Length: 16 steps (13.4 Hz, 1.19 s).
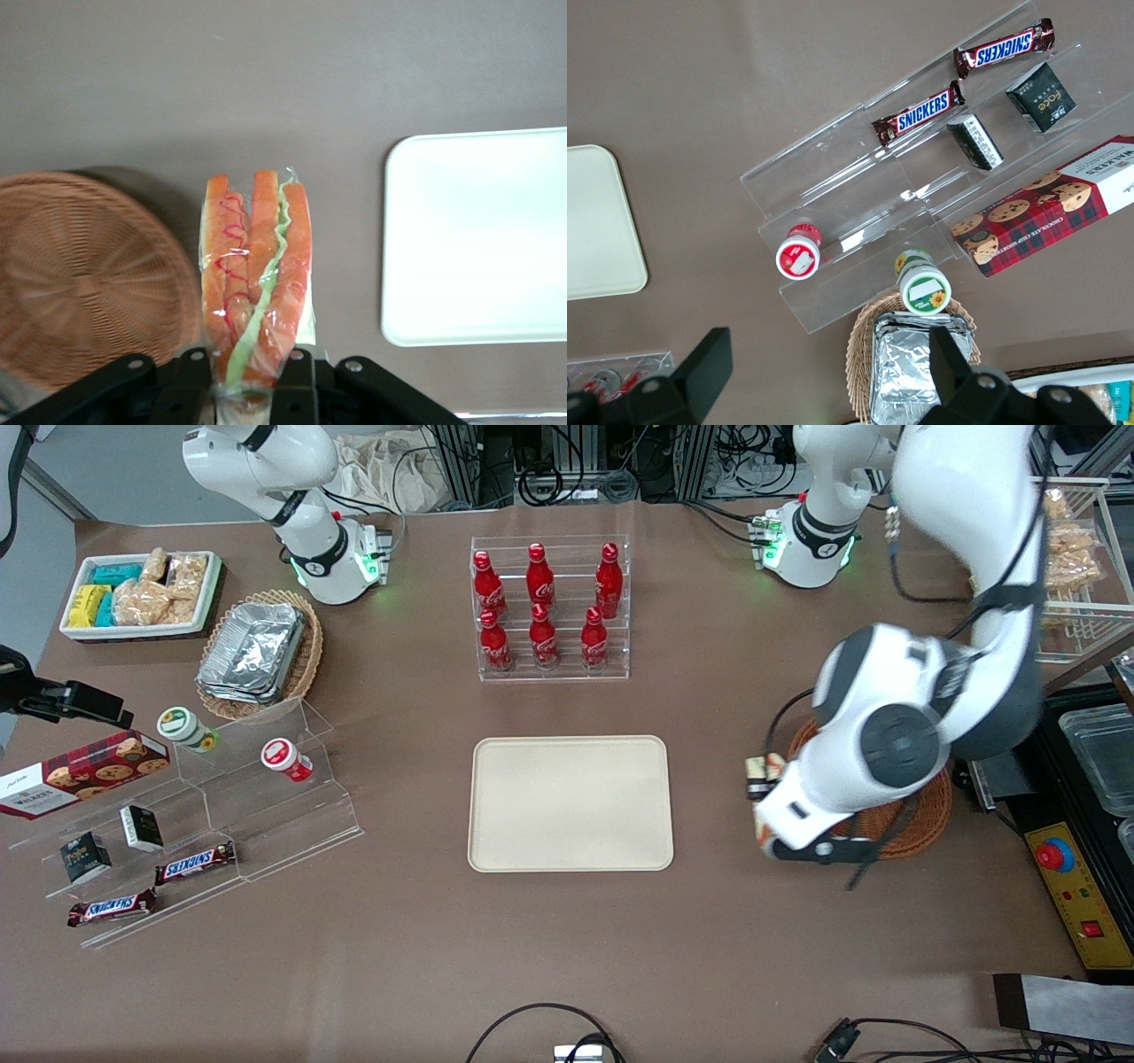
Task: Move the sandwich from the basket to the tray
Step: 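Carry the sandwich over the beige tray with the left gripper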
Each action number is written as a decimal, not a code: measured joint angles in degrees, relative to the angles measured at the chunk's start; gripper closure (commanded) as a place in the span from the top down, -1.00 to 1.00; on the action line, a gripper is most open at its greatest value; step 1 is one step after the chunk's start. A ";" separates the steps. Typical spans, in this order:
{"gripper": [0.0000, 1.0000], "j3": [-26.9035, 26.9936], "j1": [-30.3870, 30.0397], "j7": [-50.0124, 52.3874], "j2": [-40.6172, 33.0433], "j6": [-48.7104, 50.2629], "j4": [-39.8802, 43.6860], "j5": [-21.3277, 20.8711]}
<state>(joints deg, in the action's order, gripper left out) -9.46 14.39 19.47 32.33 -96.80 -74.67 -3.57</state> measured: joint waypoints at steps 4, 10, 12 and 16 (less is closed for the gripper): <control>-1.00 -0.13 5.56 2.49 10.76 -6.39 5.03 0.00; -1.00 -0.15 9.51 6.46 16.82 -11.99 5.38 4.30; -1.00 -0.19 9.99 6.47 17.27 -13.41 4.74 4.97; 1.00 -0.20 11.44 6.75 17.41 -13.86 4.11 4.98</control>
<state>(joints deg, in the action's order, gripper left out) -9.66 25.82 26.22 49.75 -110.65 -70.56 1.41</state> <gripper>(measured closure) 0.621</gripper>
